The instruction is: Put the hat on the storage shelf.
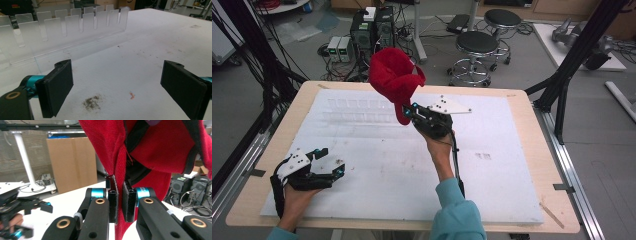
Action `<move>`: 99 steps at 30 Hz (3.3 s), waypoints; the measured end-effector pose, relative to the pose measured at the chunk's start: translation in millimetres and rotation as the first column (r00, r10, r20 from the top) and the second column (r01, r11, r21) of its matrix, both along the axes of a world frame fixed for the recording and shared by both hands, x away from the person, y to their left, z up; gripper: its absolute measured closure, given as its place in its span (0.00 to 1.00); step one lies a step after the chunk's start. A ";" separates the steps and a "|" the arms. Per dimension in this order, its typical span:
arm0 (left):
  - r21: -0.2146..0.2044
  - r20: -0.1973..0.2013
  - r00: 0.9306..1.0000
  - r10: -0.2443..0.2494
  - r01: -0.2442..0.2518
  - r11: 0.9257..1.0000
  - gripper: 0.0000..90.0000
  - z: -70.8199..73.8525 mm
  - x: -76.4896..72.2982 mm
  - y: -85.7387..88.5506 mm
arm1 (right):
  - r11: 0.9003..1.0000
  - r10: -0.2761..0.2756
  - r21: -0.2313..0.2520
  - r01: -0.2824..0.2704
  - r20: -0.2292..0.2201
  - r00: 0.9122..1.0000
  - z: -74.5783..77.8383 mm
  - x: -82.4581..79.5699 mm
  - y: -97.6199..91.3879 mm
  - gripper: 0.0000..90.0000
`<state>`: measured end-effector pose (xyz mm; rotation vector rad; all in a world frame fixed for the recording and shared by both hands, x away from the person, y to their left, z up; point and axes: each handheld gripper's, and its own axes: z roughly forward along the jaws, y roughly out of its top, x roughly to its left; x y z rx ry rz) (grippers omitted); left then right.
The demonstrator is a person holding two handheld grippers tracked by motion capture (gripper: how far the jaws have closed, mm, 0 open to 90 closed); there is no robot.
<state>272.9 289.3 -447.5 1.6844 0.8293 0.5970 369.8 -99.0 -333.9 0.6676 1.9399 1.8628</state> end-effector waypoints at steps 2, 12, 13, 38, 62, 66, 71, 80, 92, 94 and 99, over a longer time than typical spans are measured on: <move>0.004 0.006 1.000 -0.001 0.001 1.000 0.13 0.1 -0.8 -0.3 | 1.000 -0.022 -0.017 0.022 0.005 1.000 1.6 6.2 4.2 0.95; -0.007 0.014 1.000 -0.004 0.004 1.000 0.13 -0.4 -1.3 0.8 | 0.997 -0.066 -0.030 0.066 -0.018 0.998 -3.0 30.7 17.0 0.95; -0.007 0.014 1.000 -0.004 0.004 1.000 0.13 -0.4 -1.3 0.8 | 0.997 -0.068 -0.029 0.068 -0.021 0.997 -3.6 32.5 17.5 0.95; -0.004 0.014 1.000 -0.009 0.009 1.000 0.14 -0.6 -1.5 0.2 | 0.993 -0.117 -0.039 0.115 -0.068 0.991 -27.0 67.0 17.9 0.95; 0.000 0.014 1.000 -0.011 0.011 1.000 0.14 -0.5 -1.4 0.4 | 0.989 -0.145 -0.026 0.143 -0.121 0.982 -36.1 71.2 27.0 0.95; 0.000 0.016 1.000 -0.012 0.012 1.000 0.14 -0.5 -1.5 0.1 | 0.990 -0.142 -0.017 0.141 -0.124 0.982 -34.6 69.9 27.4 0.95; 0.000 0.016 1.000 -0.011 0.011 1.000 0.14 -0.5 -1.5 0.0 | 0.990 -0.142 -0.032 0.140 -0.124 0.982 -33.7 68.2 27.9 0.95; 0.000 0.018 1.000 -0.011 0.011 1.000 0.14 -0.5 -2.0 -0.1 | 0.988 -0.153 -0.042 0.149 -0.141 0.978 -35.5 67.4 31.3 0.95; 0.001 0.022 1.000 -0.012 0.011 1.000 0.14 -0.5 -2.1 -0.3 | 0.988 -0.152 -0.049 0.146 -0.171 0.974 -38.7 64.5 30.3 0.95; 0.002 0.023 1.000 -0.012 0.012 1.000 0.14 -0.6 -2.1 -0.4 | 0.988 -0.151 -0.050 0.145 -0.177 0.973 -39.4 64.0 29.8 0.95; 0.007 0.023 1.000 -0.013 0.013 1.000 0.14 -0.5 -2.3 -0.5 | 0.988 -0.148 -0.062 0.139 -0.189 0.971 -42.2 61.6 28.7 0.95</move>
